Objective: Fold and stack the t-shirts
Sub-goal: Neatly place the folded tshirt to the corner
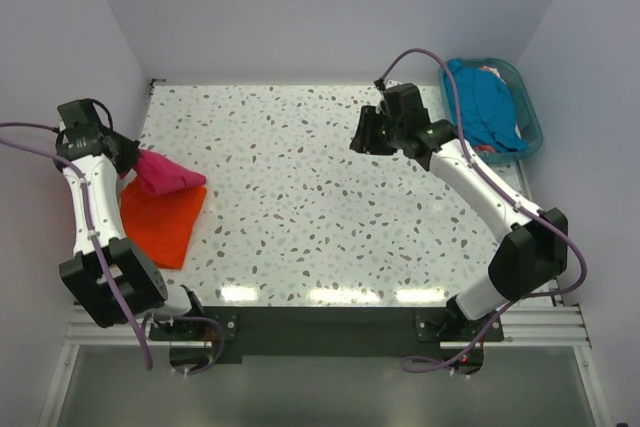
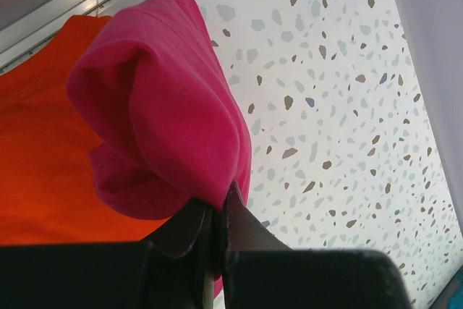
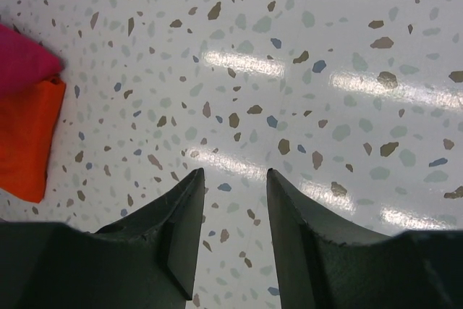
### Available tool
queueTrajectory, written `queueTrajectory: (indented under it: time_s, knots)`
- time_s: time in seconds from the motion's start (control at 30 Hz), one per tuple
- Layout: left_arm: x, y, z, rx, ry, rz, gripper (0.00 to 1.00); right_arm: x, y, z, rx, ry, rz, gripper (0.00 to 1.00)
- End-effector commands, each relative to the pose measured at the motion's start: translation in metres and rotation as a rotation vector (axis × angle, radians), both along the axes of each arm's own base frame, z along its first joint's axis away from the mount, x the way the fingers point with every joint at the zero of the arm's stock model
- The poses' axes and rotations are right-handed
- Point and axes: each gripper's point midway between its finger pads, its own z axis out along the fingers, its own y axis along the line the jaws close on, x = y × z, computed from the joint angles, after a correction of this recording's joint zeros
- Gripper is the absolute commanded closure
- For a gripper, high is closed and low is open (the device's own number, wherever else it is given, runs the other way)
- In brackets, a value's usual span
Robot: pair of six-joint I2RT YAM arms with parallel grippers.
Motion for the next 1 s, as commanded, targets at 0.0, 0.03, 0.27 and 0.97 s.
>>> queueTrajectory:
  time_s: [0.0,0.03,0.27,0.97]
  knots:
    - [-0.008,0.002,0.019,0.032,-0.050,-0.025,1.00,-0.008,-0.004,0.020,0.012,-0.040,-0.011,0.57]
    - [-0.010,0.001,0.021,0.033,-0.053,-0.027,1.00,-0.009,-0.004,0.021,0.011,-0.041,-0.009,0.57]
    - [-0.038,-0.002,0.001,0.025,-0.011,0.012,1.00,-0.017,-0.005,0.022,0.006,-0.042,-0.003,0.57]
    - [-0.029,-0.099,0.052,0.169,-0.374,-0.302,0.00,-0.010,-0.024,0.014,-0.082,-0.068,-0.042,0.36]
